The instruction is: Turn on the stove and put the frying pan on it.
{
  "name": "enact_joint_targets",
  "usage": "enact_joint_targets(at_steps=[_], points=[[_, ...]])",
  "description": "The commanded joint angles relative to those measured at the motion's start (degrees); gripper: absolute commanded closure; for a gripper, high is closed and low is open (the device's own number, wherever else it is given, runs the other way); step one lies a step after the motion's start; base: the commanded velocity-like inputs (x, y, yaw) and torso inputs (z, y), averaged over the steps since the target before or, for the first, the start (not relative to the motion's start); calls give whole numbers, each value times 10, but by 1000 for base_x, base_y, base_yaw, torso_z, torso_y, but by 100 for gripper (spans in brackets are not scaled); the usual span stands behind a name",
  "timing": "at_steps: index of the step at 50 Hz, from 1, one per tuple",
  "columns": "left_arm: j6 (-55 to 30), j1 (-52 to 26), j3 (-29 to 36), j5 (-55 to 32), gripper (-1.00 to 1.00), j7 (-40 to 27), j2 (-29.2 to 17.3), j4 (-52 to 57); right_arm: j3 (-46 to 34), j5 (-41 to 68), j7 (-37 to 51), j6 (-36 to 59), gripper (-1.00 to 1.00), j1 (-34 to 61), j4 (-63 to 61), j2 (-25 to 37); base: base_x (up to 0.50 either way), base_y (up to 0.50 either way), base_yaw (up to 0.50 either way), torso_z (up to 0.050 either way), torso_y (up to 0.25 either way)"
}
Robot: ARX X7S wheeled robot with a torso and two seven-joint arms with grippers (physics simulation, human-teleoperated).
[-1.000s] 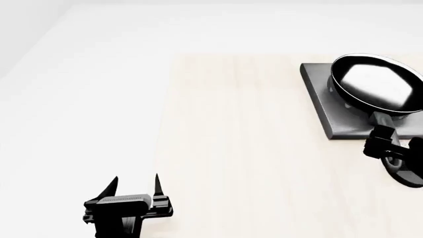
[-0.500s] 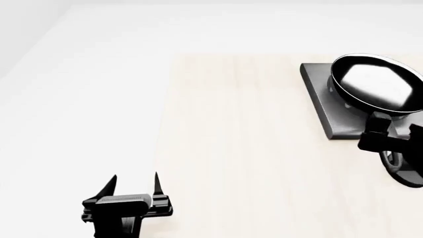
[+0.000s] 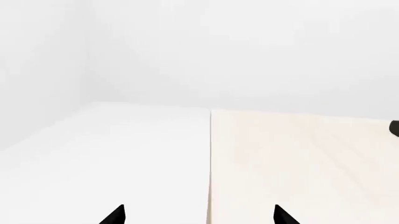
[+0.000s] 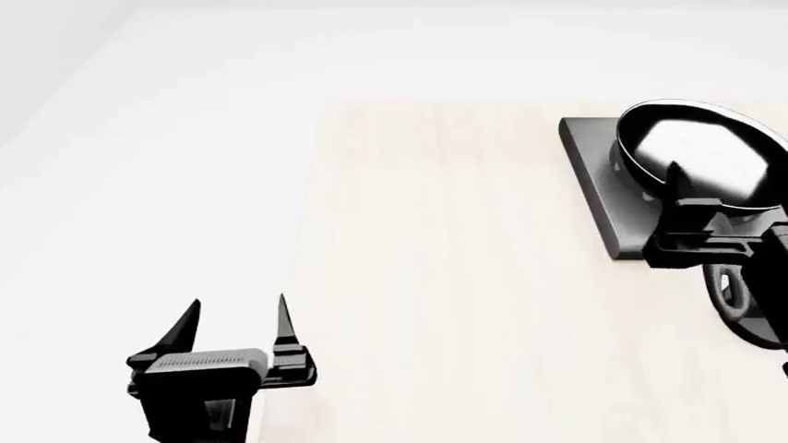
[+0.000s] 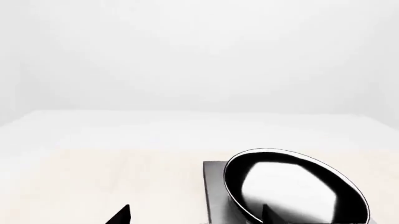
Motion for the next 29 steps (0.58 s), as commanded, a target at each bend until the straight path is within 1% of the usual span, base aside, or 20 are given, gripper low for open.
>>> enact_joint_targets(at_steps=[1, 5, 7, 11, 13, 16, 19, 23, 25, 26, 29], points=[[-22, 8, -4, 0, -100, -18, -19, 69, -4, 30, -1, 21, -100, 15, -99, -32, 0, 0, 0, 0, 0], [-30, 9, -5, -1, -100, -23, -24, 91, -7, 55, 20, 19, -100, 15, -109, -31, 0, 0, 0, 0, 0], [-33, 10, -7, -5, -100, -25, -28, 103, -2, 96, 48, 9, -100, 11, -109, -23, 0, 0, 0, 0, 0], [-42, 12, -5, -3, -100, -30, -33, 125, 21, 245, 151, -6, -100, -1, -109, 9, 0, 0, 0, 0, 0], [-40, 16, -7, -5, -100, -31, -35, 130, 21, 291, 188, -16, -100, -6, -109, 26, 0, 0, 0, 0, 0], [-44, 19, -11, -11, -100, -34, -41, 146, 25, 388, 262, -25, -100, -1, -109, 57, 0, 0, 0, 0, 0], [-47, 20, -11, -13, -100, -36, -43, 156, 14, 440, 310, -43, -100, -2, -108, 81, 0, 0, 0, 0, 0], [-49, 21, -13, -15, -100, -39, -47, 170, -11, 526, 392, -88, -100, -8, -109, 125, 0, 0, 0, 0, 0], [-52, 23, -13, -16, -100, -41, -49, 181, -46, 555, 438, -143, -100, -20, -109, 164, 0, 0, 0, 0, 0], [-55, 23, -12, -16, -100, -43, -50, 188, -67, 564, 455, -169, -100, -26, -109, 182, 0, 0, 0, 0, 0], [-63, 20, -12, -20, -100, -46, -53, 208, -169, 565, 515, -280, -100, -36, -110, 261, 0, 0, 0, 0, 0]])
